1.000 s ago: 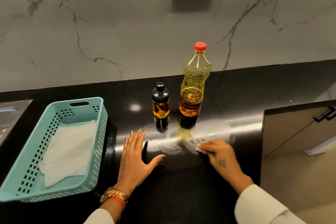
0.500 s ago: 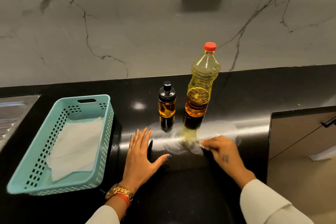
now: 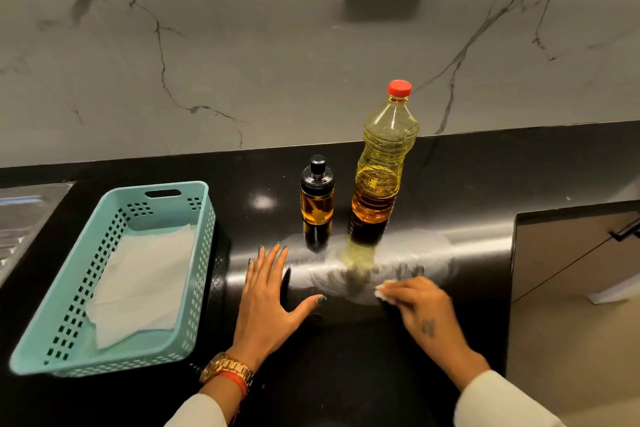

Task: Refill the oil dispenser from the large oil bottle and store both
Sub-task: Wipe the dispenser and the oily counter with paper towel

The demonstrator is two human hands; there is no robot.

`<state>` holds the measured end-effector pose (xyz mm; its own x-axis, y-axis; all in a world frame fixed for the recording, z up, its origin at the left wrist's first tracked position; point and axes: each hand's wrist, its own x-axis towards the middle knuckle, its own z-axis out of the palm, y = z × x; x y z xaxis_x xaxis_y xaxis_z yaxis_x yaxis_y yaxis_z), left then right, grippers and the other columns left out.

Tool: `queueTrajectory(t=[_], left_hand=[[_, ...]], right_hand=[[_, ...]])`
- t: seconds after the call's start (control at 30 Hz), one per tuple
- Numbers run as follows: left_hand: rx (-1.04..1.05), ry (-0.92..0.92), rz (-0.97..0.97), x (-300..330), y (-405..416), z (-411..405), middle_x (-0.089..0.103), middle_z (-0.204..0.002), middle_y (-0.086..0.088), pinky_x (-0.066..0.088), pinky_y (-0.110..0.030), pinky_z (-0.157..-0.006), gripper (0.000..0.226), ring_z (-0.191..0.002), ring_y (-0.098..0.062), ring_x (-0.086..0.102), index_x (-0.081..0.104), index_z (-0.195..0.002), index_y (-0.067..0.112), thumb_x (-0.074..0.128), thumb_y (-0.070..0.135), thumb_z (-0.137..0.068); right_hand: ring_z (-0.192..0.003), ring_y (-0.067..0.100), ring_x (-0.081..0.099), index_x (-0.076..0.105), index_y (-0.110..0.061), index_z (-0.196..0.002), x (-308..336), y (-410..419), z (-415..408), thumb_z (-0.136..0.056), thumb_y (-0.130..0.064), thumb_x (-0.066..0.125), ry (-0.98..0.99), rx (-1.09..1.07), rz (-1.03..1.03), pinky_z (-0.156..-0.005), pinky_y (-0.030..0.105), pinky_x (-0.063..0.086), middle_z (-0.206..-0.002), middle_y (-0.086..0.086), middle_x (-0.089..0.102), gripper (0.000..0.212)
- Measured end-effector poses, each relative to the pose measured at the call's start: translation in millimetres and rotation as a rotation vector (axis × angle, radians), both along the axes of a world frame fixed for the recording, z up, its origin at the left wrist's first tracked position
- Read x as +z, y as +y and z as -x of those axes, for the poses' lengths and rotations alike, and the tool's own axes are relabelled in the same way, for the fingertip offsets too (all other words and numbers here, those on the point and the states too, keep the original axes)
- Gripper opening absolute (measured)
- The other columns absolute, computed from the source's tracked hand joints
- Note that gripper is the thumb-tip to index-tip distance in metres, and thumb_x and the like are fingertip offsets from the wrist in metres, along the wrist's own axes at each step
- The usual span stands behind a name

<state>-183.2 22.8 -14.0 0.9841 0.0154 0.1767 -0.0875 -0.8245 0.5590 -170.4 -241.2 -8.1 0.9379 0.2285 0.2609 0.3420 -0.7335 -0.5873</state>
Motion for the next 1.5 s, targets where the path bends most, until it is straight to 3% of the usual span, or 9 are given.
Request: queueTrajectory(t=[0.13,0.2,0.43,0.67,0.93,1.1,1.23,1.37,1.5], left_hand=[[-0.006,-0.006,0.004,1,0,-1,0.005,-0.151,0.015,0.006,-0.035,-0.116,0.099,-0.142,-0.005,-0.008,0.016,-0.147,0.027,0.036,0.084,-0.068],[-0.013,-0.001,0.0,2,-1,0,0.005,-0.152,0.015,0.007,-0.036,-0.116,0.1,-0.142,-0.005,-0.008,0.015,-0.146,0.028,0.034,0.085,-0.067],[0.003,0.003,0.002,1,-1,1,0.005,-0.151,0.015,0.007,-0.036,-0.117,0.101,-0.142,-0.006,-0.007,0.015,-0.146,0.028,0.03,0.088,-0.066],[-0.017,0.008,-0.026,1,-1,0,0.004,-0.151,0.015,0.006,-0.036,-0.117,0.101,-0.142,-0.007,-0.007,0.013,-0.146,0.028,0.031,0.087,-0.066],[0.001,-0.001,-0.01,1,-1,1,0.006,-0.151,0.015,0.008,-0.038,-0.117,0.102,-0.142,-0.008,-0.004,0.014,-0.146,0.028,0.028,0.089,-0.065],[0.0,-0.004,-0.022,0,-1,1,0.007,-0.151,0.014,0.01,-0.039,-0.117,0.102,-0.142,-0.008,-0.004,0.015,-0.146,0.027,0.029,0.088,-0.066],[0.001,0.003,-0.028,0,-1,2,0.007,-0.152,0.013,0.01,-0.041,-0.117,0.102,-0.143,-0.01,-0.003,0.015,-0.146,0.027,0.028,0.089,-0.066],[0.005,0.0,-0.025,0,0,1,0.006,-0.152,0.013,0.01,-0.04,-0.117,0.102,-0.143,-0.01,-0.004,0.014,-0.146,0.028,0.027,0.089,-0.065],[-0.002,-0.007,-0.026,-1,-1,1,0.008,-0.152,0.012,0.009,-0.04,-0.117,0.101,-0.143,-0.01,-0.004,0.015,-0.146,0.028,0.031,0.088,-0.066]], right_hand=[[-0.074,0.023,0.066,0.076,-0.011,-0.081,9,-22,-28,-0.067,0.004,0.076,-0.016,-0.256,0.04,-0.077,0.024,0.049,-0.078,0.006,0.073,0.021],[-0.078,0.028,0.065,0.076,-0.008,-0.083,7,-2,-42,-0.072,0.003,0.073,-0.015,-0.255,0.037,-0.078,0.022,0.043,-0.08,0.01,0.072,0.015],[-0.081,0.004,0.058,0.076,-0.019,-0.086,-3,9,1,-0.067,0.001,0.077,-0.022,0.004,0.01,-0.086,0.0,0.035,-0.085,-0.004,0.072,0.028],[-0.076,0.028,0.066,0.076,-0.008,-0.082,8,-25,-34,-0.07,0.002,0.075,-0.055,-0.302,0.082,-0.079,0.023,0.042,-0.08,0.008,0.073,0.016],[-0.077,0.008,0.059,0.076,-0.013,-0.085,3,-17,5,-0.065,0.003,0.078,-0.081,-0.14,0.05,-0.082,0.011,0.039,-0.081,0.001,0.072,0.025],[-0.077,0.028,0.066,0.075,-0.004,-0.085,12,-46,-21,-0.07,0.005,0.074,-0.075,-0.358,0.05,-0.08,0.028,0.046,-0.082,0.012,0.073,0.017],[-0.076,0.025,0.065,0.076,-0.008,-0.083,6,-19,-30,-0.069,0.004,0.074,-0.069,-0.237,0.086,-0.08,0.026,0.049,-0.08,0.007,0.073,0.018],[-0.081,0.007,0.06,0.076,-0.013,-0.085,3,-34,4,-0.066,0.006,0.076,-0.085,-0.128,0.059,-0.085,0.0,0.036,-0.084,0.0,0.072,0.027],[-0.077,0.022,0.066,0.076,-0.009,-0.083,8,-69,-8,-0.065,0.009,0.076,-0.097,-0.283,0.079,-0.082,0.012,0.04,-0.082,0.007,0.073,0.025]])
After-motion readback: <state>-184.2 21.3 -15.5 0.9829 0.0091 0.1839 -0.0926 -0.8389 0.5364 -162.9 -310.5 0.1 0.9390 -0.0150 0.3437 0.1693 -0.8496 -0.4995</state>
